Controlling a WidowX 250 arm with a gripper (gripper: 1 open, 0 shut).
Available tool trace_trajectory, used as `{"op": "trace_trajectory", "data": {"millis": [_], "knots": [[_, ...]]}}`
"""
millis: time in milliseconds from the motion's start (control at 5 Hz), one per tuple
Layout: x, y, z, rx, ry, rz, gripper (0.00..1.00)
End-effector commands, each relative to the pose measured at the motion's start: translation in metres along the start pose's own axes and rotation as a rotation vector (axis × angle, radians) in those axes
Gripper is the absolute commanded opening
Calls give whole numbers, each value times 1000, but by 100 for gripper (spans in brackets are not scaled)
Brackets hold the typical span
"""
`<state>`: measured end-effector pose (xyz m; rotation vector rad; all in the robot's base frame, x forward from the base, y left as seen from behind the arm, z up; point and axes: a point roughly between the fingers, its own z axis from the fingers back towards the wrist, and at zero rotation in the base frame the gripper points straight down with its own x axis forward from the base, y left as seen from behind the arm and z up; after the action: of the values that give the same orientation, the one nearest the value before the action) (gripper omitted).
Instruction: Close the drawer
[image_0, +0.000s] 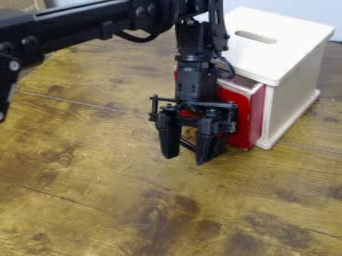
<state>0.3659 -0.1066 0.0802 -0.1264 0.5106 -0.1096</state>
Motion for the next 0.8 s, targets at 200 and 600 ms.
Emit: {"op": "trace_trajectory", "data": {"millis": [200,600], "knots": [[-28,-9,5,21,-58,-85,100],[-15,3,4,69,-74,-74,100]]}}
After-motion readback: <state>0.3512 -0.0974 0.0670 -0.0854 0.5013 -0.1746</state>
